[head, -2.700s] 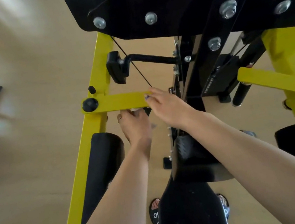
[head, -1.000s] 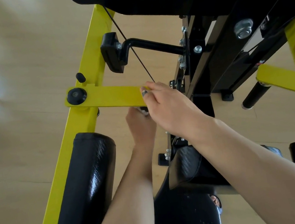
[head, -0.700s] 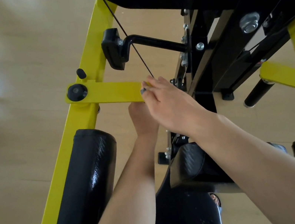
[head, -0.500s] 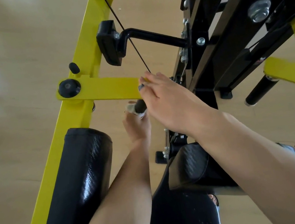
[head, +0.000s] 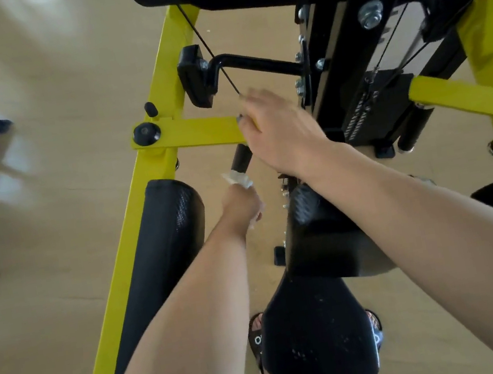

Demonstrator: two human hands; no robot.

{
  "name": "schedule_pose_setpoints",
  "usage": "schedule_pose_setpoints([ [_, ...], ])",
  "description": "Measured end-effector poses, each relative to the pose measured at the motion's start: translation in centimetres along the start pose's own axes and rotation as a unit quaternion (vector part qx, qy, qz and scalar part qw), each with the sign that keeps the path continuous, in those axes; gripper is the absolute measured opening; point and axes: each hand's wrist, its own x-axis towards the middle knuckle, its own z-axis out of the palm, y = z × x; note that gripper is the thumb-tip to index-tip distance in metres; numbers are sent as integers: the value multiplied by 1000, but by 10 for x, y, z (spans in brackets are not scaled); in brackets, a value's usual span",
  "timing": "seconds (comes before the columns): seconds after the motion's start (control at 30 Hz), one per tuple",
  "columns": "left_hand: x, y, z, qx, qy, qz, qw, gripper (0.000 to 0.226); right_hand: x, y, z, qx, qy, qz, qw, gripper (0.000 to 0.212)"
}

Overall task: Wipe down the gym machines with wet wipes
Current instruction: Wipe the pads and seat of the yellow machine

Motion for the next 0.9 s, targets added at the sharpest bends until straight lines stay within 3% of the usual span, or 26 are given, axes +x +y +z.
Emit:
schedule_pose_setpoints([
  [0.07, -20, -6, 1, -16, -49, -14, 999, 27, -18, -4, -13, 29, 139, -30, 989, 44],
  [0.13, -34, -16, 5, -26, -107, -8, 994, 48, -42, -7, -24, 68, 240, -48, 967, 41],
  [0.23, -53, -31, 7, -65, -148, -15, 987, 58, -89, -6, -33, 128, 305, -15, 944, 38],
  [0.33, -76, -44, 9, -109, -87, -36, 990, 43, -139, -2, -23, 195, 329, 26, 924, 36],
  [0.47, -109, -61, 5, 17, 19, -7, 1000, 29, -194, 3, 2, 242, 337, 44, 909, 32],
  [0.5, -116, -68, 6, -9, 24, -10, 1000, 31, -206, 4, 8, 247, 339, 35, 907, 31],
  [0.63, -151, -111, 23, -91, 48, -21, 994, 32, -257, 20, 32, 325, 279, 75, 900, 32],
  [0.7, -167, -132, 37, -128, 23, -1, 992, 37, -283, 41, 51, 361, 212, 151, 895, 33],
  [0.8, -190, -153, 52, -162, -21, -5, 986, 35, -316, 72, 88, 419, 117, 278, 856, 29],
  [0.9, -207, -173, 64, -163, -89, -6, 983, 35, -341, 92, 122, 446, 29, 345, 825, 28],
])
